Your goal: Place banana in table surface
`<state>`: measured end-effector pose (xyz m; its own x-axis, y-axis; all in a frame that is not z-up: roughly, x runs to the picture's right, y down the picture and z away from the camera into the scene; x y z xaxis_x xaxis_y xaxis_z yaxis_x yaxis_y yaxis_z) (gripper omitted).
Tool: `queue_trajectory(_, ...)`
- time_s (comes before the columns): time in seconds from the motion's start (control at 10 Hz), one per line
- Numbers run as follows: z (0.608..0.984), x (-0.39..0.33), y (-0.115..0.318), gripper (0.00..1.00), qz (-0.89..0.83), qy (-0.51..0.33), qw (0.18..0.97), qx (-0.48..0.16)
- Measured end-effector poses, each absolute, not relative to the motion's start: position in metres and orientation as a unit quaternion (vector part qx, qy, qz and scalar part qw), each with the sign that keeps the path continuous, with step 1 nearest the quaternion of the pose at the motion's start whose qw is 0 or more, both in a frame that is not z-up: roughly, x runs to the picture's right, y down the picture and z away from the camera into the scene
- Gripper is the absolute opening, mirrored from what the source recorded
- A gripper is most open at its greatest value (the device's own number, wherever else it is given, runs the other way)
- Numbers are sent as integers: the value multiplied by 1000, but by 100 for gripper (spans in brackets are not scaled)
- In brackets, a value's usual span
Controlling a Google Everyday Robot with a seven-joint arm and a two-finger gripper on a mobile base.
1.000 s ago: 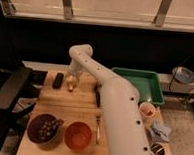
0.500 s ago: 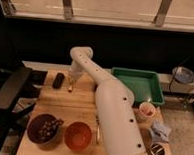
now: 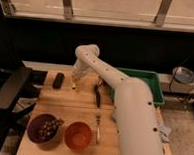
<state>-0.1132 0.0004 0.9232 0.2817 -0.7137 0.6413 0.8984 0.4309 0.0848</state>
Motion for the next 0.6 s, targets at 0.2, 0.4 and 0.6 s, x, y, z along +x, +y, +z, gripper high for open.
queue_trajectory(0.2, 882, -82, -17, 4, -497, -285, 809, -132)
queue_trajectory(0.4, 836, -55, -12, 4, -489, -268, 821, -126)
queue_trajectory(0.6, 810, -53, 6, 4, -490, -272, 818, -131)
